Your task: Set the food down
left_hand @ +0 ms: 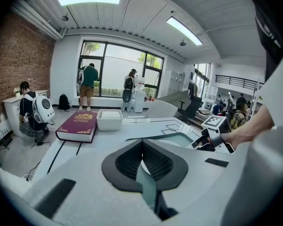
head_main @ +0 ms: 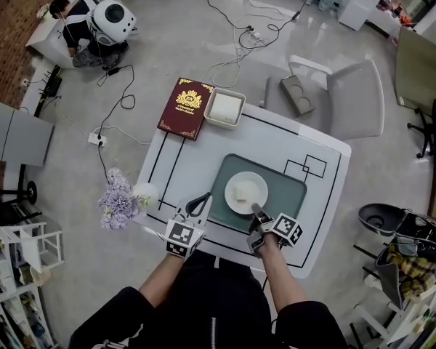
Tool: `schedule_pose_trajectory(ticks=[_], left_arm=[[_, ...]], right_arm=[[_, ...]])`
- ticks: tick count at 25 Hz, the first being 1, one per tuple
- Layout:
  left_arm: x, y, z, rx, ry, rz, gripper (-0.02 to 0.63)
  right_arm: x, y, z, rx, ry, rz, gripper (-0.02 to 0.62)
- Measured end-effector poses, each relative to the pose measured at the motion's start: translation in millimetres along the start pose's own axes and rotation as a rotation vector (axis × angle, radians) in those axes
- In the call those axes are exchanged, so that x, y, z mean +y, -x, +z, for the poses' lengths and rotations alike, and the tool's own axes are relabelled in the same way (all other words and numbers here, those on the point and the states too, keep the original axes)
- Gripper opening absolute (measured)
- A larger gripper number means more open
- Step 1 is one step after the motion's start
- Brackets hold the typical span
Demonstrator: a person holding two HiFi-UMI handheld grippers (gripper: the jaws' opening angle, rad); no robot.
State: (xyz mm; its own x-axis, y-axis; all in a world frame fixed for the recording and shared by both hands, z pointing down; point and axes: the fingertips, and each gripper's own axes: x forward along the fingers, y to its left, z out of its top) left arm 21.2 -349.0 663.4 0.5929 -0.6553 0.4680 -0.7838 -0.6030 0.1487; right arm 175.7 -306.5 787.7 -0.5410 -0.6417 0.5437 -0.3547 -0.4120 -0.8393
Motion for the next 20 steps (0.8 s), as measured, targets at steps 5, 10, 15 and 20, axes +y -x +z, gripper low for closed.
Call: schedule_pose_trajectory(ticks=[5, 10, 15, 20], left_arm=[[-7, -5, 1, 0.005, -0.014, -0.025, 0.006], [-8, -7, 3, 0.002, -0.017, -0.036, 0.006], [-9, -9, 6, -0.009, -0.024, -0.047, 0.006], [-15, -10, 8, -0.010, -0.029, -0.070, 0.006]], right_arm=[[-8, 7, 5, -0.022, 0.016, -0.039, 0.018], [-13, 11, 10, -0.033, 0.066, -0.116, 0.018], [-14, 14, 14, -0.045, 0.127, -0.169, 0.020], [-18, 21, 20, -0.056, 0.161, -0.206, 0.032]])
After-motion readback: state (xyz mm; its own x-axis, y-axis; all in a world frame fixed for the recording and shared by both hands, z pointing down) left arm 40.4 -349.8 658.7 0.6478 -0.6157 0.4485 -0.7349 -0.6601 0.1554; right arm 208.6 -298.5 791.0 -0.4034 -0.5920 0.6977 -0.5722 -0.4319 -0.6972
